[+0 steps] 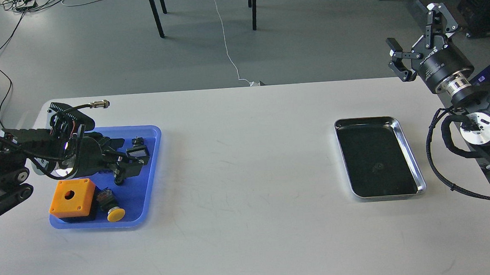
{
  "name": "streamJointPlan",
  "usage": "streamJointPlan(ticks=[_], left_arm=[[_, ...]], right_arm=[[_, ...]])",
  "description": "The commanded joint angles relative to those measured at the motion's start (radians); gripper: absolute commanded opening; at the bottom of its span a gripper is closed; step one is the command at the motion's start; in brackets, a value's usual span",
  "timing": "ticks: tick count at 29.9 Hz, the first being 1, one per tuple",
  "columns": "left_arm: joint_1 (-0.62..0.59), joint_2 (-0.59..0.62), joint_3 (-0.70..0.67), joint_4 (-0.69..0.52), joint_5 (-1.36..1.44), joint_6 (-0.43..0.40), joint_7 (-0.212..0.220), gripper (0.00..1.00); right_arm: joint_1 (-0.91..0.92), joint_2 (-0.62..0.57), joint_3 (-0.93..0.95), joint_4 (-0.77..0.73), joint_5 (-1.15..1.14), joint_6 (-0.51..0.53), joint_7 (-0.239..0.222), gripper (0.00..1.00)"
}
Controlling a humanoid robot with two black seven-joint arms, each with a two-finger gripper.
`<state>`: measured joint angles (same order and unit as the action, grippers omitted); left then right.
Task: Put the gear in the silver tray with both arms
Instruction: 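Reach the left gripper into the blue tray and grasp another black gear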
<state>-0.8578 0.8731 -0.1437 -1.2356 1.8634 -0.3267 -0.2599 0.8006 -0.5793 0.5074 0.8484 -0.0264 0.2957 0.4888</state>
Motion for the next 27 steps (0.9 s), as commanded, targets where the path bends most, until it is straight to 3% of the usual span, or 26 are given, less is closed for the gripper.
streamJointPlan(ticks=[1,9,14,27], left_arm=[[-0.001,-0.009,0.078,0.047,0.0,0.032,-0.002,0.74],[0.002,-0.013,0.099,0.09,-0.013,0.06,-0.01,0.65],[0.014,-0.037,0.099,0.156,-0.015,0.058,-0.045,0.6],[0.016,-0.037,0.098,0.166,-0.036,0.058,-0.048,0.54]], right_arm=[[0.0,0.0,0.006,0.001,0.0,0.0,0.0,1.0],[-0.001,0.006,0.005,0.008,0.0,0.003,0.0,1.0],[0.0,0.026,0.006,0.024,0.0,0.002,0.0,1.0],[0.011,0.036,0.005,0.038,-0.001,0.0,0.0,1.0]])
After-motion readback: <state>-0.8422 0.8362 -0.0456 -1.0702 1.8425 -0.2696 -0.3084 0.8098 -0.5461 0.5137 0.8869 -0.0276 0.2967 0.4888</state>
